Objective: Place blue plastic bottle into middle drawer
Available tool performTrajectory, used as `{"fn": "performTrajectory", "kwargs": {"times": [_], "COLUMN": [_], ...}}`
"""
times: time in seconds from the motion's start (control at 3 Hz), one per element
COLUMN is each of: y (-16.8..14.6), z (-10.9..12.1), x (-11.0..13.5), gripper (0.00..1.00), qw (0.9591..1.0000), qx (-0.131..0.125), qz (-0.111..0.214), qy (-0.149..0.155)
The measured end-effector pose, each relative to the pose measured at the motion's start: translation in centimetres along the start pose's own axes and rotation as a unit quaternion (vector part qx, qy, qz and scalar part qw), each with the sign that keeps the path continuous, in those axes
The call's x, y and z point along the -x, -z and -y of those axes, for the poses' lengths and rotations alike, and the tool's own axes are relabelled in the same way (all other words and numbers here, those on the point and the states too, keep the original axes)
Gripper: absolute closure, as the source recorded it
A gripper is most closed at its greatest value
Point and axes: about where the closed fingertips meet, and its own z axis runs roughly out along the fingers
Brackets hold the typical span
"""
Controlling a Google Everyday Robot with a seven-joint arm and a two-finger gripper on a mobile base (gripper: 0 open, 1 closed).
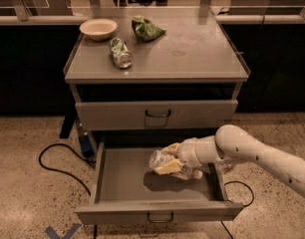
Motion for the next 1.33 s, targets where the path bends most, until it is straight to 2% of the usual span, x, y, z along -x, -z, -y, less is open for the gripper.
{"fn": "performTrajectory", "kwargs": {"times": [0.33,0.67,1.0,1.33], "y": [0.0,-1.9,-4.7,-4.5], "z": [0.0,0.8,2.8,3.4], "x": [0.0,-2.4,-7.8,-9.5], "gripper": [1.00,1.00,1.00,1.00], "qw": [1.0000,0.9983,0.9868,0.9816], "qx": [0.000,0.018,0.034,0.029], "qz": [0.000,-0.050,-0.138,-0.162], "qy": [0.000,-0.023,-0.077,-0.097]}}
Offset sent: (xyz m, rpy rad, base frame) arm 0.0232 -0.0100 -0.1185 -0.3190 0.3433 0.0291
